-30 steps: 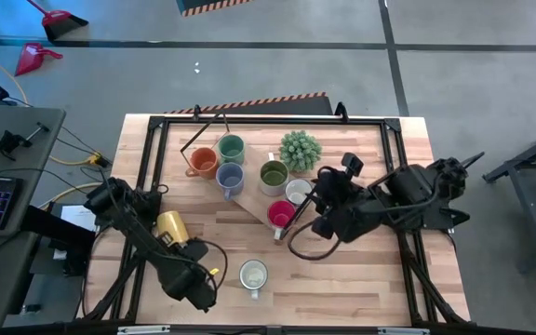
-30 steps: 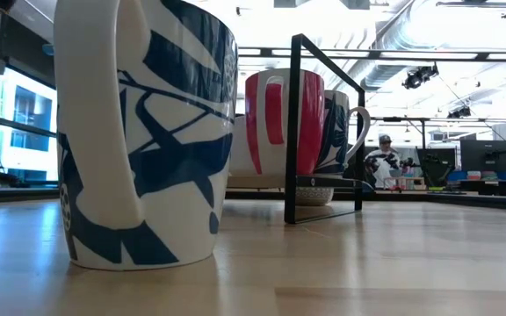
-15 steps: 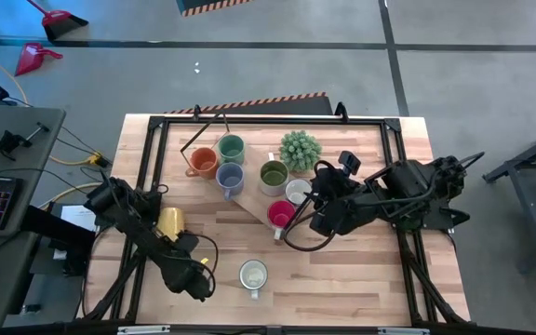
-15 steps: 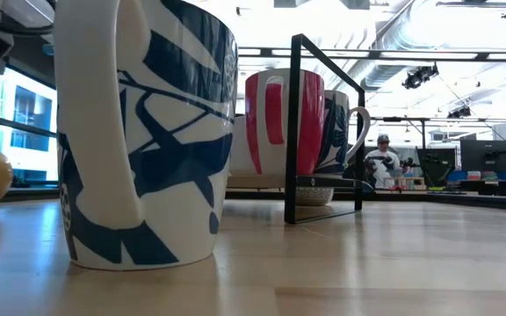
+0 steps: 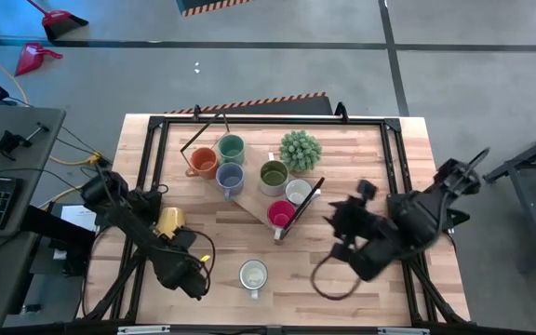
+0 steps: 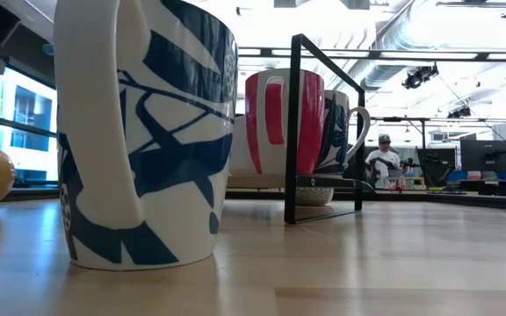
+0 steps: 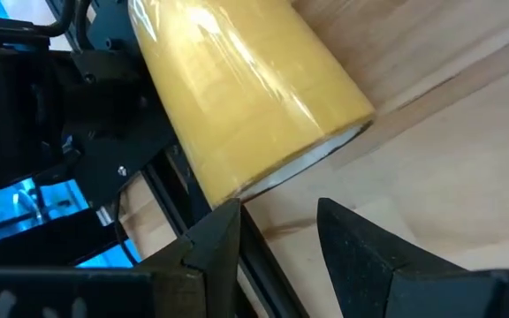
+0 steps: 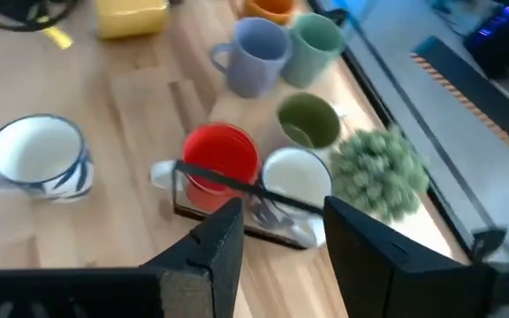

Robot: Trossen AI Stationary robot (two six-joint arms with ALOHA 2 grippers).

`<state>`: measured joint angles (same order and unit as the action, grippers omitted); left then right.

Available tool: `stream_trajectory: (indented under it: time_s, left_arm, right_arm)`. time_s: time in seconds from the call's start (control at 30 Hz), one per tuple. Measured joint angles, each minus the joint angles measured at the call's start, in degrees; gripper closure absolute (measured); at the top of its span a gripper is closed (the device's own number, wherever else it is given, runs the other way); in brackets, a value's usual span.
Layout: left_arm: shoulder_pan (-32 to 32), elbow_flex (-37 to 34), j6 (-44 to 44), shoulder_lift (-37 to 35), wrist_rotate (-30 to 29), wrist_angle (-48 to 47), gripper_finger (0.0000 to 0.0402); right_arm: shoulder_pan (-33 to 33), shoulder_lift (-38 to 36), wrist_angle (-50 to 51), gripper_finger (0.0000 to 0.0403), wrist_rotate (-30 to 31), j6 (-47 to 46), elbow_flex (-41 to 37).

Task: Place coffee mugs
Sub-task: Put the yellow mug on the shelf

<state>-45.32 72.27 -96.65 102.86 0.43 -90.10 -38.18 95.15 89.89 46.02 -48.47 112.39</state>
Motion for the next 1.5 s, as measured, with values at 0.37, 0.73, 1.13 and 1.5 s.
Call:
stream_trajectory:
  time_s: [0.37, 0.73, 1.13, 1.5]
  left_arm:
    - [-1.32, -0.30, 0.67, -0.96, -1.19, 0.09, 0.0257]
    - [-2.12, -7.73, 5.57, -0.96, -1.51, 0.09, 0.0257]
    - [-2.02, -13.93, 6.33, -0.93, -8.12, 3.90, 0.0257]
    - [-0.57, -16.09, 7.85, -0.91, -9.87, 7.40, 0.0321]
  right_arm:
    - [-13.25, -19.66, -38.39, 0.0266, 9.71, -17.55, -44.23]
    - [-13.20, -26.44, -85.73, 0.0266, 6.01, -5.16, -70.76]
    - [-13.20, -29.66, -91.48, 0.0266, 6.08, -3.53, -72.72]
    - [-13.20, -31.10, -91.44, 0.0266, 6.01, 2.45, -70.11]
